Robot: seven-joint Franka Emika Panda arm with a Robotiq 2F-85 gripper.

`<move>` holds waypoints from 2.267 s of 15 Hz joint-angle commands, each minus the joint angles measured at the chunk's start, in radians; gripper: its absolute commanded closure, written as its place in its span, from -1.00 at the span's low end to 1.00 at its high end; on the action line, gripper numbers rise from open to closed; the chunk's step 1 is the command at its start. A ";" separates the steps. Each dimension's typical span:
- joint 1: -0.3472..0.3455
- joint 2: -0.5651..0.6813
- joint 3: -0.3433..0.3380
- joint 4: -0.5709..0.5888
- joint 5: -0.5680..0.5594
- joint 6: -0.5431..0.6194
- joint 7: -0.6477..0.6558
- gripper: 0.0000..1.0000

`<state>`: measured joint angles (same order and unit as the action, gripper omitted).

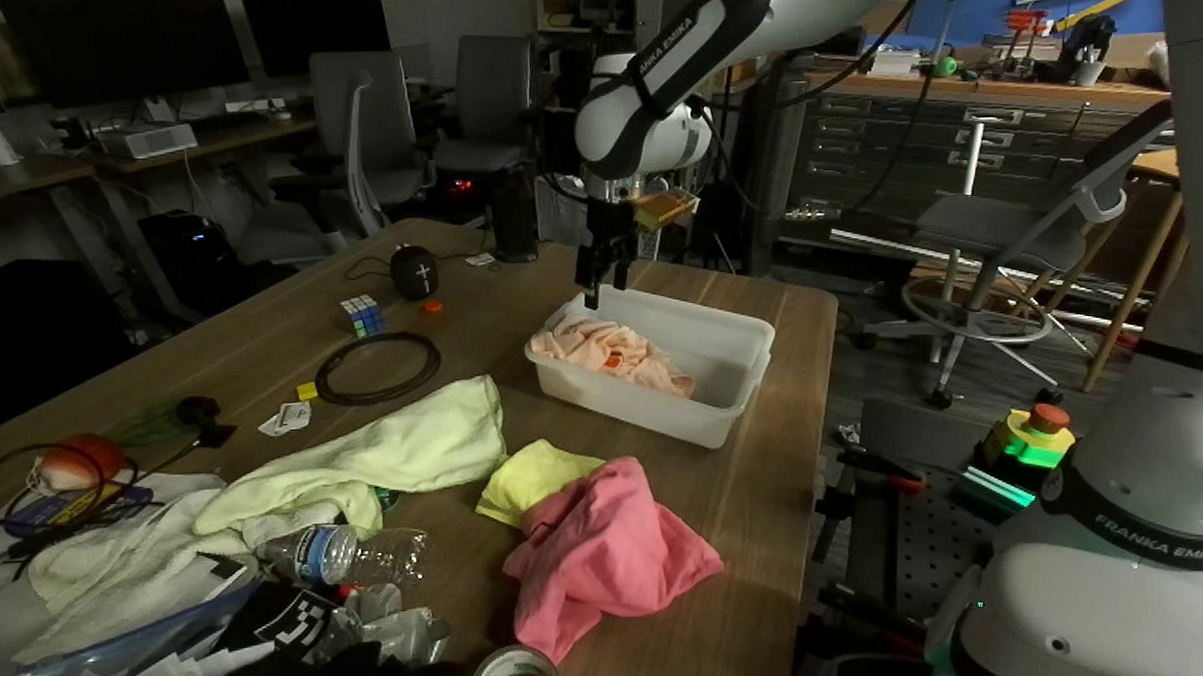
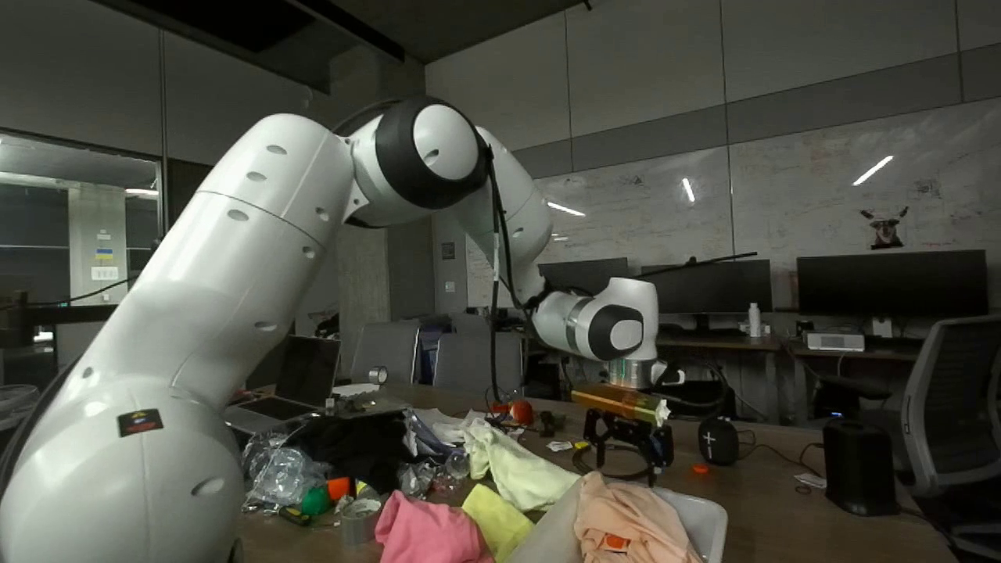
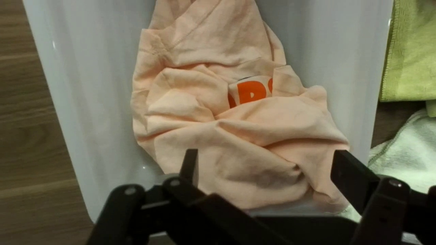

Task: Remove all the clothes from the bowl and put them on the table

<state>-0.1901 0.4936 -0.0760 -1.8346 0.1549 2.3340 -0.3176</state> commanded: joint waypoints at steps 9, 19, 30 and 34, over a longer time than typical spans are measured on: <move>-0.051 0.199 0.050 0.242 0.070 -0.237 0.138 -1.00; -0.030 0.303 0.025 0.301 0.046 -0.247 0.228 -1.00; -0.026 0.356 0.018 0.324 0.030 -0.228 0.259 -1.00; -0.029 0.364 0.020 0.326 0.036 -0.217 0.261 -0.48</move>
<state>-0.2236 0.8333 -0.0511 -1.5466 0.2010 2.1099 -0.0786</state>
